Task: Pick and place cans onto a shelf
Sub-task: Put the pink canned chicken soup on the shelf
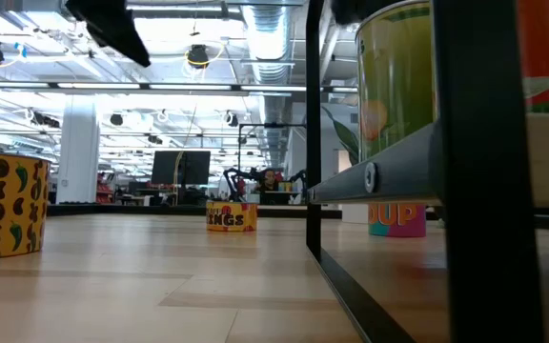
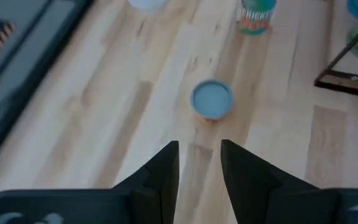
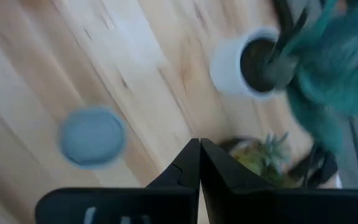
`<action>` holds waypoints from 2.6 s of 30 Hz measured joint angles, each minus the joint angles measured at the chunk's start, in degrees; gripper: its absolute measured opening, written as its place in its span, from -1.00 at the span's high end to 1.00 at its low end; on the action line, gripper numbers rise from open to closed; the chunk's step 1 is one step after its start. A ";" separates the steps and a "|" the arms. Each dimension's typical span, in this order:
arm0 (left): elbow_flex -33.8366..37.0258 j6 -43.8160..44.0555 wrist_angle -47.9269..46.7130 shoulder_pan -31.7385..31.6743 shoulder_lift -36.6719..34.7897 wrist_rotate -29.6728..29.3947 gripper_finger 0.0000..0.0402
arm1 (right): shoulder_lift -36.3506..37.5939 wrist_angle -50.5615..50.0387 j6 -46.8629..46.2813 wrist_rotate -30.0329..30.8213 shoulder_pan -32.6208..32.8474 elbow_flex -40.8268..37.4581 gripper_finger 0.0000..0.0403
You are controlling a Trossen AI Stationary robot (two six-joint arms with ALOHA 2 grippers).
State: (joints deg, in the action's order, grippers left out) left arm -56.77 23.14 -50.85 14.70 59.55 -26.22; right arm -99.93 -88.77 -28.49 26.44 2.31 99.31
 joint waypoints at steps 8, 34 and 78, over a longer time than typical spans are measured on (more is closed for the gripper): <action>0.00 -4.09 1.81 -0.02 0.04 -4.92 0.47 | 3.15 6.74 0.00 -13.39 -4.28 -12.13 0.83; 0.00 -0.89 2.61 6.29 -0.84 -11.34 0.47 | 21.91 28.74 4.57 -16.29 2.12 -19.92 0.83; -0.02 3.91 2.83 6.21 1.45 -11.68 0.47 | 9.73 45.66 1.50 -22.25 -2.21 -38.80 0.20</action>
State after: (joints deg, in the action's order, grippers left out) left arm -56.80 27.05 -48.02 20.91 61.00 -37.90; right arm -90.19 -43.11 -26.99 4.20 0.10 60.51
